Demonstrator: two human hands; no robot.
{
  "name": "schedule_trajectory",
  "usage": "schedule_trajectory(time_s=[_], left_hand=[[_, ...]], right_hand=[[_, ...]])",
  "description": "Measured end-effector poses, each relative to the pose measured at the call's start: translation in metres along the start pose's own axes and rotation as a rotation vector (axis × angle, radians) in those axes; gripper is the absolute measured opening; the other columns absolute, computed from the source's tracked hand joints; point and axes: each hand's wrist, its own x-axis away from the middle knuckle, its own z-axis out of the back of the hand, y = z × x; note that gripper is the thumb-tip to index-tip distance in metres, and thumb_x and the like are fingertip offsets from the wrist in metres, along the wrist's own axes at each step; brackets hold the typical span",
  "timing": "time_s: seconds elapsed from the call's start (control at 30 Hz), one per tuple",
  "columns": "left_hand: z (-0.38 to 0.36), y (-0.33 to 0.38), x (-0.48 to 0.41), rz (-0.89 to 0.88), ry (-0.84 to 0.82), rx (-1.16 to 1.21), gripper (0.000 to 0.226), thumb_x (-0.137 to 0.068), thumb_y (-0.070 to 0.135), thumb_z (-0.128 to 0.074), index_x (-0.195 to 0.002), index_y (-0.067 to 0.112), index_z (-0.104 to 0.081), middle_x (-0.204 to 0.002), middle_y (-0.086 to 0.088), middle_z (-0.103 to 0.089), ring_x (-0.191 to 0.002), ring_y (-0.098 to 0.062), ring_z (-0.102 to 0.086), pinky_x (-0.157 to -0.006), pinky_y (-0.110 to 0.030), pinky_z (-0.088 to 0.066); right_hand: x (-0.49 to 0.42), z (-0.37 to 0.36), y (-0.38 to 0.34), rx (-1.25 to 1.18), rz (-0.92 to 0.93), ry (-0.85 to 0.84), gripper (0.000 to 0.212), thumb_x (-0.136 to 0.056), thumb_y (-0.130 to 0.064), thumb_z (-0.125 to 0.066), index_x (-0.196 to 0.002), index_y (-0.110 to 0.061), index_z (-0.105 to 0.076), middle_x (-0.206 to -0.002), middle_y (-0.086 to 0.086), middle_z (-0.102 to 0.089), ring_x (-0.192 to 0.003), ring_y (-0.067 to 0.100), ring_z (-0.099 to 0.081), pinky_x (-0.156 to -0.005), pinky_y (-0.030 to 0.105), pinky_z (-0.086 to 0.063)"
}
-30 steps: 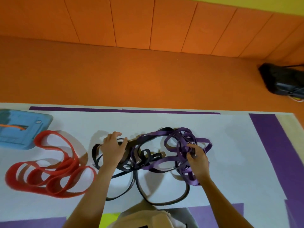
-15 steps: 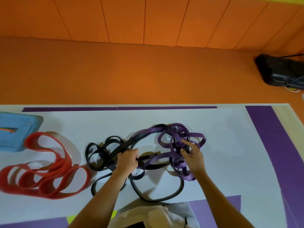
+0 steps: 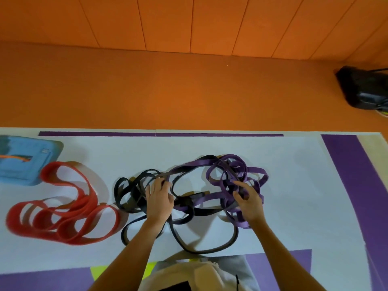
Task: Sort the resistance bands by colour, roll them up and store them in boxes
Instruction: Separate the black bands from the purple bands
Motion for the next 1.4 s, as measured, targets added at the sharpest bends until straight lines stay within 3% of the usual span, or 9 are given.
schedule_trajectory(time_s=[0.13, 0.4, 0.6, 0.77, 0.87, 0.97, 1.07, 1.2, 1.4], left_hand=[[0.009, 0.002, -0.026, -0.006, 0.035, -0.070, 0.046, -0.097, 0.006, -0.062, -0.142, 0.013, -0.061, -0.163, -0.013, -0.042, -0.161, -0.034, -0.019, -0.127, -0.058, 0.008], [0.022, -0.021, -0.058, 0.037, -0.028, -0.185, 0.053, -0.098, 0.009, -0.062, -0.148, 0.023, -0.053, -0.161, -0.009, -0.044, -0.157, -0.031, -0.030, -0.127, -0.063, -0.014], [0.029, -0.045, -0.053, 0.099, -0.012, -0.015, 0.060, -0.096, 0.019, -0.072, -0.149, 0.017, -0.043, -0.128, -0.014, -0.069, -0.125, -0.037, -0.063, -0.112, -0.057, -0.045], [0.041, -0.070, -0.032, 0.358, -0.040, 0.017, 0.073, -0.090, 0.056, -0.073, -0.150, 0.024, -0.046, -0.163, -0.012, -0.038, -0.157, -0.037, -0.025, -0.123, -0.073, -0.014], [0.043, -0.081, -0.010, 0.491, -0.217, 0.156, 0.105, -0.073, 0.080, -0.076, -0.160, 0.045, -0.029, -0.175, -0.005, -0.001, -0.161, -0.042, 0.006, -0.124, -0.074, -0.009], [0.040, -0.081, 0.004, 0.503, -0.266, 0.255, 0.127, -0.064, 0.077, -0.085, -0.164, 0.051, -0.009, -0.175, -0.004, 0.010, -0.160, -0.045, 0.006, -0.125, -0.069, -0.015], [0.036, -0.071, 0.005, 0.502, -0.305, 0.238, 0.134, -0.067, 0.057, -0.092, -0.164, 0.049, 0.001, -0.176, -0.006, 0.010, -0.160, -0.045, 0.000, -0.124, -0.069, -0.021], [0.029, -0.065, 0.011, 0.492, -0.257, 0.066, 0.120, -0.076, 0.027, -0.089, -0.164, 0.040, -0.009, -0.169, -0.006, -0.017, -0.149, -0.046, -0.026, -0.108, -0.071, -0.042], [0.038, -0.084, 0.007, 0.374, -0.162, -0.043, 0.052, -0.097, 0.013, -0.070, -0.145, 0.020, -0.053, -0.132, -0.010, -0.055, -0.126, -0.035, -0.055, -0.101, -0.059, -0.054]], right_hand=[[0.002, 0.004, 0.004, -0.017, -0.037, 0.019, 0.034, -0.102, -0.012, -0.064, -0.129, -0.032, -0.067, -0.078, 0.015, -0.067, -0.055, 0.025, -0.047, -0.057, 0.041, -0.049], [0.009, 0.000, 0.000, 0.029, -0.008, -0.025, 0.037, -0.100, -0.010, -0.067, -0.130, -0.032, -0.065, -0.101, 0.004, -0.066, -0.075, 0.017, -0.065, -0.070, 0.020, -0.054], [0.013, -0.005, -0.001, 0.077, -0.025, -0.035, 0.037, -0.099, -0.007, -0.067, -0.132, -0.023, -0.066, -0.125, 0.015, -0.060, -0.103, 0.027, -0.065, -0.097, 0.042, -0.058], [0.016, -0.024, -0.011, 0.378, -0.041, 0.124, 0.029, -0.097, -0.014, -0.069, -0.123, -0.027, -0.072, -0.153, 0.012, -0.043, -0.143, 0.040, -0.038, -0.116, 0.056, -0.041], [0.021, -0.045, -0.020, 0.548, 0.163, 0.229, 0.021, -0.092, -0.008, -0.072, -0.106, -0.022, -0.078, -0.142, 0.011, -0.052, -0.133, 0.038, -0.044, -0.107, 0.058, -0.044], [0.024, -0.078, -0.030, 0.473, 0.411, -0.013, 0.020, -0.090, 0.003, -0.070, -0.100, -0.011, -0.077, -0.115, 0.006, -0.065, -0.109, 0.029, -0.059, -0.090, 0.048, -0.057], [0.025, -0.109, -0.035, 0.443, 0.398, -0.305, 0.024, -0.097, -0.006, -0.061, -0.114, -0.018, -0.073, -0.116, -0.002, -0.066, -0.110, 0.020, -0.062, -0.092, 0.036, -0.056], [0.026, -0.132, -0.029, 0.470, 0.263, -0.482, 0.038, -0.100, -0.017, -0.061, -0.137, -0.022, -0.062, -0.135, 0.000, -0.062, -0.124, 0.018, -0.059, -0.106, 0.032, -0.050], [0.025, -0.130, -0.028, 0.385, 0.183, -0.441, 0.035, -0.097, -0.006, -0.065, -0.130, -0.016, -0.067, -0.130, 0.000, -0.063, -0.111, 0.010, -0.062, -0.093, 0.004, -0.041]])
